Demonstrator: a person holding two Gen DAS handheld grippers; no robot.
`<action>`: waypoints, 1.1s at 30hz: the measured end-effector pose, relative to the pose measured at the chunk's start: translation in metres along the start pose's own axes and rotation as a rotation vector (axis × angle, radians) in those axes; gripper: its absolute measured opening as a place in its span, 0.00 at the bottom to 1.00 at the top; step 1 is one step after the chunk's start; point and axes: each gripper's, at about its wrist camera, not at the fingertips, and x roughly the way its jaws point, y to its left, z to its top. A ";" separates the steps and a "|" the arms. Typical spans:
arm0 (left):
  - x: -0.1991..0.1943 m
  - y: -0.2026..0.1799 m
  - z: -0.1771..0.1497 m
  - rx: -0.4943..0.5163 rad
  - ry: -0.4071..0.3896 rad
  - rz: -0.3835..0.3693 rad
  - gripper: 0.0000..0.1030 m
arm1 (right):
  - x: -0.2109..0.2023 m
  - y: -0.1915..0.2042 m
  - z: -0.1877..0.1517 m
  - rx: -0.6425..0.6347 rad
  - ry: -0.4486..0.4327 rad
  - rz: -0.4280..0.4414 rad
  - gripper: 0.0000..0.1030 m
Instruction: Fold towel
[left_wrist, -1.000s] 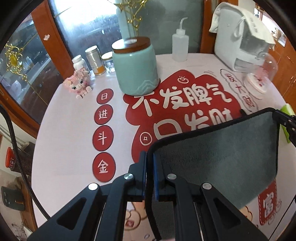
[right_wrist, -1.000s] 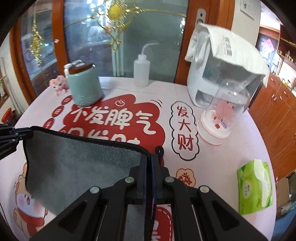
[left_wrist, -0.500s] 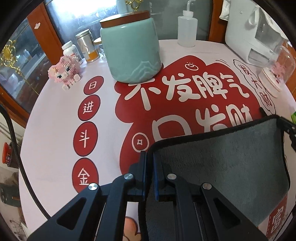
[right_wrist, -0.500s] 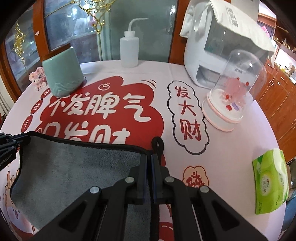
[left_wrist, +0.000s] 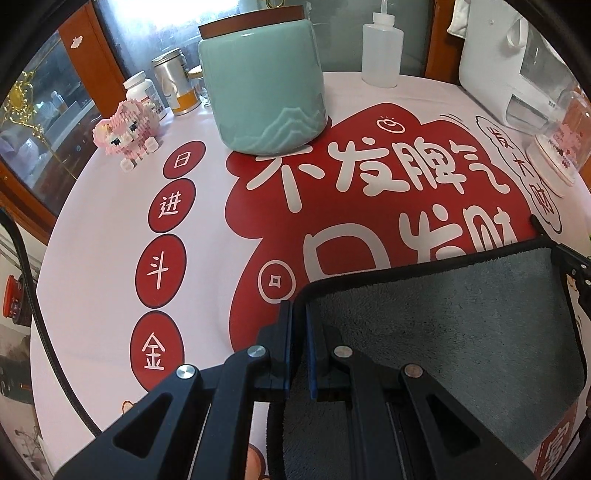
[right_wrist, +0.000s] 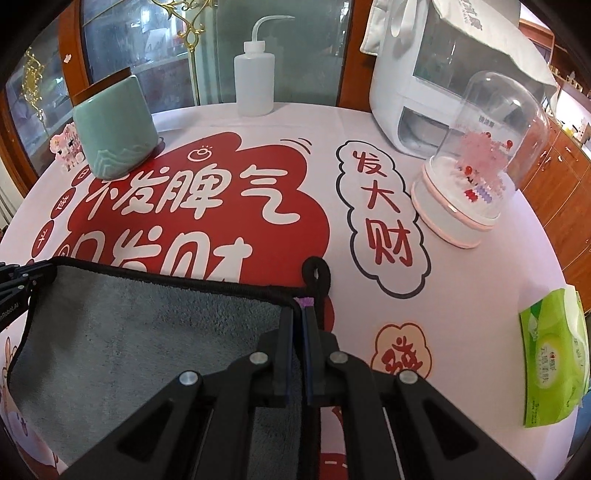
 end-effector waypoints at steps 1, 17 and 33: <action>0.000 0.000 0.000 0.001 0.000 0.002 0.05 | 0.001 0.000 0.000 0.000 0.001 -0.001 0.05; 0.000 0.011 -0.002 -0.066 0.005 0.024 0.81 | 0.000 0.002 0.002 0.001 0.017 -0.053 0.29; -0.045 0.003 -0.014 -0.104 -0.025 -0.003 0.82 | -0.054 0.005 -0.001 0.054 -0.060 -0.001 0.74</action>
